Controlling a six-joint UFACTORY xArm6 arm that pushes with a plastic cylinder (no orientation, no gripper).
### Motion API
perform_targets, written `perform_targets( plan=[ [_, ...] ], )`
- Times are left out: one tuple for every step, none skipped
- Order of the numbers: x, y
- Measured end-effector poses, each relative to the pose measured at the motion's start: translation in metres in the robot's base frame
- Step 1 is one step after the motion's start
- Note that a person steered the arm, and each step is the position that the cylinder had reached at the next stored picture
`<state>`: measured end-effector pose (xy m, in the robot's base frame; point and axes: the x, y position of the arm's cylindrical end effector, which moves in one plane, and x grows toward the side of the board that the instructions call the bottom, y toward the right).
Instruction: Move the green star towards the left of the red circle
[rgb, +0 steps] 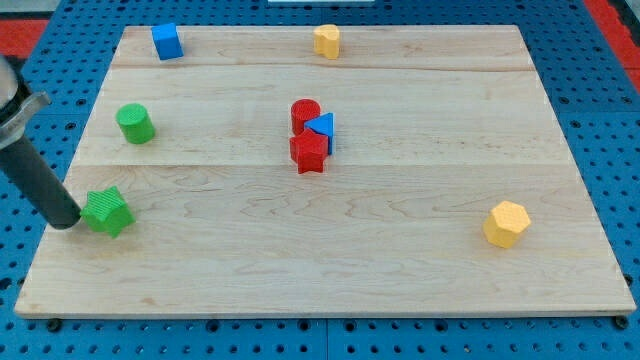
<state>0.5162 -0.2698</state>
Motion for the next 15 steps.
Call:
perform_targets(
  plan=[
    [-0.01,0.0],
    [-0.023,0.0],
    [-0.02,-0.005],
    [0.0,-0.035],
    [0.018,-0.018],
    [0.016,0.02],
    [0.016,0.021],
    [0.016,0.018],
    [0.014,0.054],
    [-0.001,0.068],
    [-0.027,0.09],
    [-0.049,0.102],
    [-0.071,0.113],
    [-0.082,0.142],
    [-0.088,0.169]
  ],
)
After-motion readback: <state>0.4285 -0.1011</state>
